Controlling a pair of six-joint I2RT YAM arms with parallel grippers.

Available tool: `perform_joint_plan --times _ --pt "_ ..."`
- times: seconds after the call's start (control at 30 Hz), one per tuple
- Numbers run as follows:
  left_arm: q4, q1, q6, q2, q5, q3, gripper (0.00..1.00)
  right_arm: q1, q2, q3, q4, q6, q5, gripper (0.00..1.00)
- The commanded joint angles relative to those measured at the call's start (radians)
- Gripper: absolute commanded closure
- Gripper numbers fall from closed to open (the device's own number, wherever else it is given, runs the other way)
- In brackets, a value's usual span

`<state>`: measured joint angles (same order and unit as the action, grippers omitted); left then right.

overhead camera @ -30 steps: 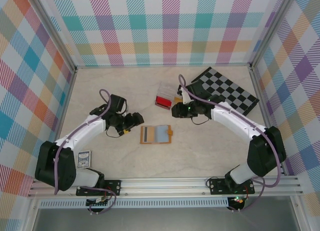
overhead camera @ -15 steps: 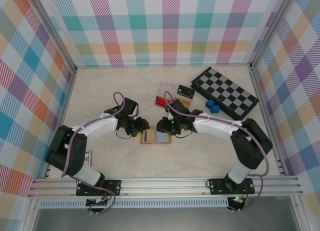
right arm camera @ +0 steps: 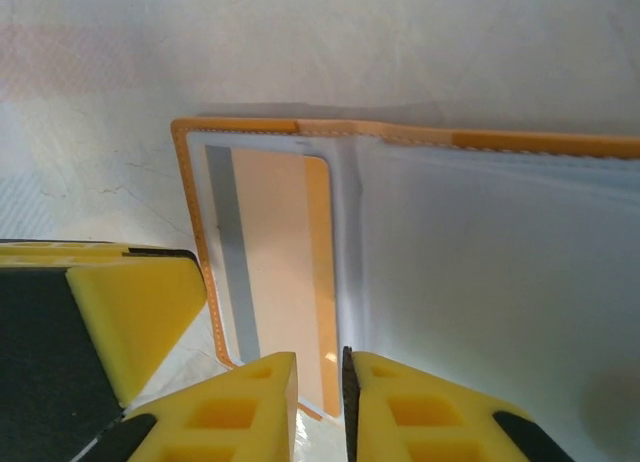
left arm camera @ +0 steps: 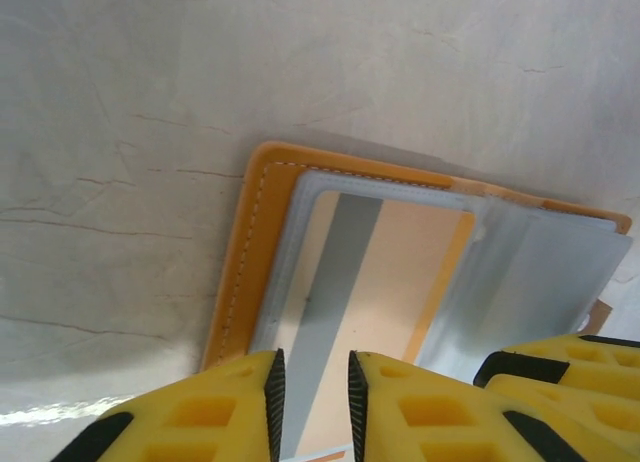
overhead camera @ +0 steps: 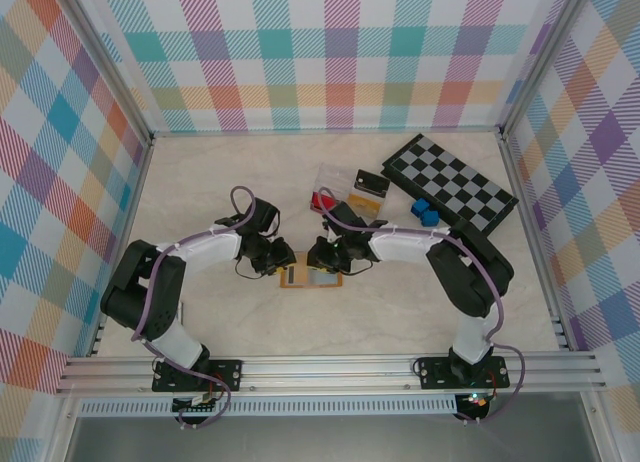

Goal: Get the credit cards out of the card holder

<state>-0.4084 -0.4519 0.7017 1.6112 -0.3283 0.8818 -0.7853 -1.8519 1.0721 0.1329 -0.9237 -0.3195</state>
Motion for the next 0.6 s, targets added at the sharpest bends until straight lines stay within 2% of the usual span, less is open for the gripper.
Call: perform_joint_plan --times 0.0,0.37,0.57 --pt "-0.041 0.000 -0.025 0.020 0.026 0.021 0.77 -0.008 -0.029 0.035 -0.031 -0.009 -0.039 0.81" --pt "-0.039 0.000 -0.042 0.046 0.015 0.021 0.85 -0.009 -0.059 0.057 0.040 0.011 0.005 0.84" --pt "-0.058 0.000 -0.057 0.063 0.014 0.027 0.87 -0.011 -0.073 0.058 0.040 0.016 -0.003 0.85"
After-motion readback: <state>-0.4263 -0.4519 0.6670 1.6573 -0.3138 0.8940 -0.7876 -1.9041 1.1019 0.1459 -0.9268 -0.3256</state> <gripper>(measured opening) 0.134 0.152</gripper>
